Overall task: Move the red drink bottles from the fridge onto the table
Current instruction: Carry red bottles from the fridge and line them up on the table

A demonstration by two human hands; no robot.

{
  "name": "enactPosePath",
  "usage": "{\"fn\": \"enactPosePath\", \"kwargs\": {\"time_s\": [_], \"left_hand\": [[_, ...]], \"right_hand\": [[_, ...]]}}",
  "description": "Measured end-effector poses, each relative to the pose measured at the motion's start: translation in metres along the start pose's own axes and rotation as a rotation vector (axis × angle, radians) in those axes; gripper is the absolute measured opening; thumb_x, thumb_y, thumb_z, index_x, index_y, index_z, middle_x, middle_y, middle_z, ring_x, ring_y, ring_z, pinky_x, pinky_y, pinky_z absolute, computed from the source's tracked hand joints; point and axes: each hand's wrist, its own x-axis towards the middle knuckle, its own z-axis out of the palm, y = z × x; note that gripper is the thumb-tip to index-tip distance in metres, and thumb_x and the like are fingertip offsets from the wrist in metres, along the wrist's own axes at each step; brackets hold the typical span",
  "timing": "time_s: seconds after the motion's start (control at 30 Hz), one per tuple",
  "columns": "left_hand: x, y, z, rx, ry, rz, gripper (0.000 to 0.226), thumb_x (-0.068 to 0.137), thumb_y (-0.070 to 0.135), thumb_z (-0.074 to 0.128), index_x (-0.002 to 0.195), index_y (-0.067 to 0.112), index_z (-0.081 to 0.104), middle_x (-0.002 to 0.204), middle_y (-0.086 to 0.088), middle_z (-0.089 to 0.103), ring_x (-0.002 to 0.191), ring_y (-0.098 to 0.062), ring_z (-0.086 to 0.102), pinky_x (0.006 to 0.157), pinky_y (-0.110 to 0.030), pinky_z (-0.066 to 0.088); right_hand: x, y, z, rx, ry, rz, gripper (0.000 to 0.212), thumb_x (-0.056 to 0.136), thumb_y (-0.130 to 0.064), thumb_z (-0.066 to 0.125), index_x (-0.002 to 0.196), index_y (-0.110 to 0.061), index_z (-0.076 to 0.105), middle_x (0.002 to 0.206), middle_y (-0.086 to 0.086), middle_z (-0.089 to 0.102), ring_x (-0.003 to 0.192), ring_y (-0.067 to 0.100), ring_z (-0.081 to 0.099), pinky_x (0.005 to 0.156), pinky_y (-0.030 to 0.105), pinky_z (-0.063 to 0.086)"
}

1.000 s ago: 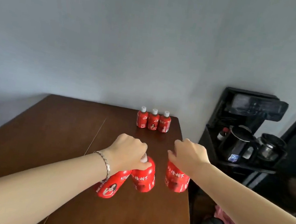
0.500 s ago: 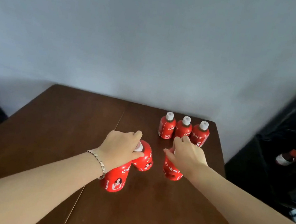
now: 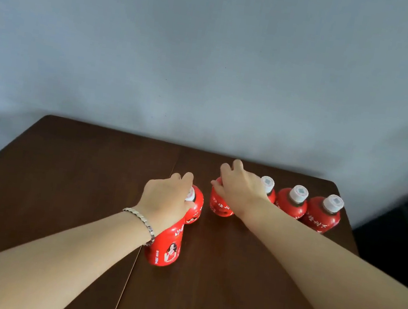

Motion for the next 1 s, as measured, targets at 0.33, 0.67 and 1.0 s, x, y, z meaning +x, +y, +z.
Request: {"fn": "enactPosePath", "kwargs": {"time_s": [0.33,0.67,1.0], "left_hand": [[0.072,-0.008,0.020,0.031,-0.016,0.094,0.034,0.092,0.040,0.050,0.118,0.017,0.045,0.109,-0.002,0.057,0.095,-0.026,0.061,0.069,-0.032,0.038],[0.072,-0.018,0.030,-0.138,0.044,0.019,0.052,0.088,0.047,0.055,0.133,0.026,0.039,0.119,0.006,0.060,0.111,-0.018,0.058,0.078,-0.030,0.041],[0.062,-0.022,0.039,-0.307,0.019,-0.130,0.042,0.087,0.049,0.053,0.127,0.037,0.047,0.114,0.007,0.064,0.108,-0.017,0.058,0.072,-0.027,0.036]], "right_hand": [[0.045,0.020,0.029,0.083,-0.090,0.019,0.044,0.092,-0.044,0.052,0.121,-0.011,0.049,0.121,0.009,0.045,0.109,0.031,0.055,0.077,0.036,0.042],[0.040,0.029,0.042,-0.087,-0.106,-0.009,0.076,0.076,-0.038,0.074,0.136,-0.022,0.030,0.128,0.006,0.048,0.113,0.027,0.055,0.097,0.034,0.037],[0.056,-0.017,0.042,-0.041,-0.085,-0.121,0.098,0.074,-0.045,0.072,0.148,-0.023,0.012,0.137,0.004,0.047,0.128,0.024,0.046,0.114,0.040,0.017]]}}
